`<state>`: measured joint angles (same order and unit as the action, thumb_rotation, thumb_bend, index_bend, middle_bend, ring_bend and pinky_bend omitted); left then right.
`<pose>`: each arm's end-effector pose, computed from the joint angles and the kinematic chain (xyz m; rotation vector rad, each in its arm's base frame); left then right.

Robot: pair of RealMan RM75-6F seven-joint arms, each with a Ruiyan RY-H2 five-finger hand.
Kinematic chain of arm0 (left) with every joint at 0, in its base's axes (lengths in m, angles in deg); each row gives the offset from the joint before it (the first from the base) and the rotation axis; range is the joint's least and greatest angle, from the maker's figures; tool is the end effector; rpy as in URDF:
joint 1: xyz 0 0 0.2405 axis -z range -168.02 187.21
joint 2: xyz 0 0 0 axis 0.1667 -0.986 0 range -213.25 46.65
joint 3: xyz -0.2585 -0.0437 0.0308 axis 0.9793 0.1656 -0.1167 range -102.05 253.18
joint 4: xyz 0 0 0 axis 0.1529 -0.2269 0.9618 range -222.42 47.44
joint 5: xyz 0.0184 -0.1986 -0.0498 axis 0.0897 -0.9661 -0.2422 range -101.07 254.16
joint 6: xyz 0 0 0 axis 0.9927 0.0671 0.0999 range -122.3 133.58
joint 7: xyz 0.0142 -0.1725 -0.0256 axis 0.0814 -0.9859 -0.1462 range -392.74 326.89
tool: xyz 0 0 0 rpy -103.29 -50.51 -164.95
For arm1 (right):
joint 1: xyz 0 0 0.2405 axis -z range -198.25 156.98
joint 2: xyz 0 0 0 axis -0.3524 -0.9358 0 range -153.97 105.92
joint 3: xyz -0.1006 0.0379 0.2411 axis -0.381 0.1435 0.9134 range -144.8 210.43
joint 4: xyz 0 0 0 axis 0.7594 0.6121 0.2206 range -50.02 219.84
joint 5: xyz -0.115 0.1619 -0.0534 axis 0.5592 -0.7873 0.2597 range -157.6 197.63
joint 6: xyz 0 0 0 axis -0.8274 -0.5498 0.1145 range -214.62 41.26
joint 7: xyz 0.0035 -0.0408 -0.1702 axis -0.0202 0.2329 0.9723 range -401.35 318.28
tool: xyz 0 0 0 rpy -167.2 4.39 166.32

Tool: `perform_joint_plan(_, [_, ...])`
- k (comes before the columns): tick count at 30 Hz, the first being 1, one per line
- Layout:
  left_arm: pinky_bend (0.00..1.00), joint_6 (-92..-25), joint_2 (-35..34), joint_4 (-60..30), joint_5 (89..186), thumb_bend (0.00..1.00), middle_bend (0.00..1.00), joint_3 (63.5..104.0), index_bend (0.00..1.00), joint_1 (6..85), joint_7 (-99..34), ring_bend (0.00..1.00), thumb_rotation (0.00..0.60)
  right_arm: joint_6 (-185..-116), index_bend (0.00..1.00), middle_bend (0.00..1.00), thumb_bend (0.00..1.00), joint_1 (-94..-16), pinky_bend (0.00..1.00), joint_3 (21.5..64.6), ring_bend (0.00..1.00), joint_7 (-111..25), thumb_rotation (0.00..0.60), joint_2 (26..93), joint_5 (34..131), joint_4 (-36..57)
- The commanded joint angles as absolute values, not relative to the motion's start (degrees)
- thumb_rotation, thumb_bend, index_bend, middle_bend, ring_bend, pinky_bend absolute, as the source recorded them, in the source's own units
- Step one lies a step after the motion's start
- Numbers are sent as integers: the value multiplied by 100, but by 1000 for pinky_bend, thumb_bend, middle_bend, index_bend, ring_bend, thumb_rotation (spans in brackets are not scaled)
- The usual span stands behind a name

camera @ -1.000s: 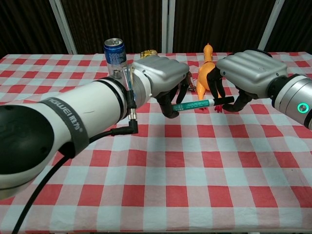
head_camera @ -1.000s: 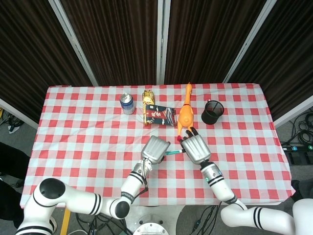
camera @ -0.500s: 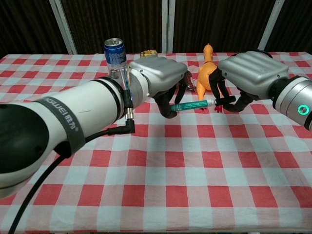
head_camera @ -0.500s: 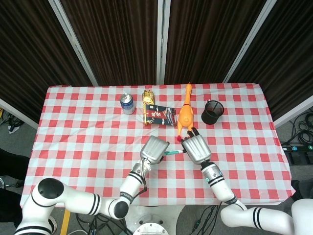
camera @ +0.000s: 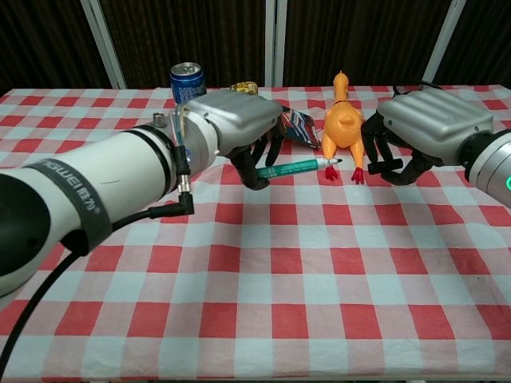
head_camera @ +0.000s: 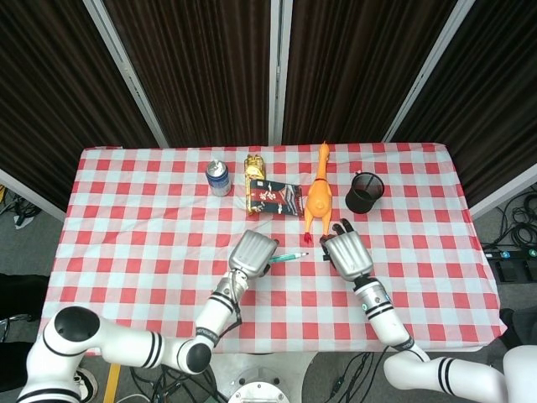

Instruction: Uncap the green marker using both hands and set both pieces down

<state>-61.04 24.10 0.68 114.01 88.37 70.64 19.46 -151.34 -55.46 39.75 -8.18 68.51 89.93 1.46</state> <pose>-0.0139 0.3460 -0.1103 -1.9843 -0.7965 -0.8022 -0.1748 -0.3414 -0.0274 1.8326 -0.6951 0.8135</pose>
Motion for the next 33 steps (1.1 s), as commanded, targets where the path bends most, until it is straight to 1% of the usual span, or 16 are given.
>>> perform_joint_plan(1, [640,-6065,2324,32,11428,426,609,8730,568,6931,1810,595,600,-15120,675,610,279,-5451,190,3909,263,-1016,600,6854,8987,294])
perform_joint_plan(7, [640,-5893,2223,-74,11687,427,610,8501,568,6724,1492,595,600,-14985,676,607,279,-5323,190,3811,263,-1323,600,6904,8899,561])
perform_joint_plan(10, [640,-5801,2202,-148,11813,426,610,8427,568,6655,1364,595,600,-14898,660,590,267,-5289,190,3813,261,-1467,600,6904,8844,662])
perform_joint_plan(11, [640,-5780,2201,-180,11859,426,610,8404,568,6631,1328,595,600,-14869,648,580,242,-5281,189,3811,258,-1522,600,6895,8843,681])
perform_joint_plan(13, [640,-5758,2205,-227,11924,426,610,8364,568,6599,1298,595,600,-14822,621,556,142,-5279,182,3808,250,-1579,600,6871,8849,700])
perform_joint_plan(15, [640,-5738,2215,-276,11968,426,610,8337,568,6566,1277,595,600,-14762,592,532,65,-5285,170,3808,238,-1587,600,6849,8832,720])
perform_joint_plan(17, [640,-5727,2221,-301,11991,426,610,8329,568,6539,1261,595,600,-14705,567,513,36,-5292,157,3814,224,-1580,600,6834,8794,712])
perform_joint_plan(22, [640,-5695,2213,-343,12090,426,610,8316,568,6463,1191,595,600,-14667,456,428,0,-5283,109,3823,151,-1501,600,6808,8726,648])
perform_joint_plan(27, [640,-5595,2185,-391,12240,426,610,8306,568,6413,1073,595,600,-15022,390,370,0,-5134,91,3919,113,-1612,600,6656,8796,438])
perform_joint_plan(33, [640,-5245,2199,-626,12449,426,609,8298,568,6415,785,594,600,-15812,345,327,0,-4741,71,4143,70,-2019,600,6212,8932,25])
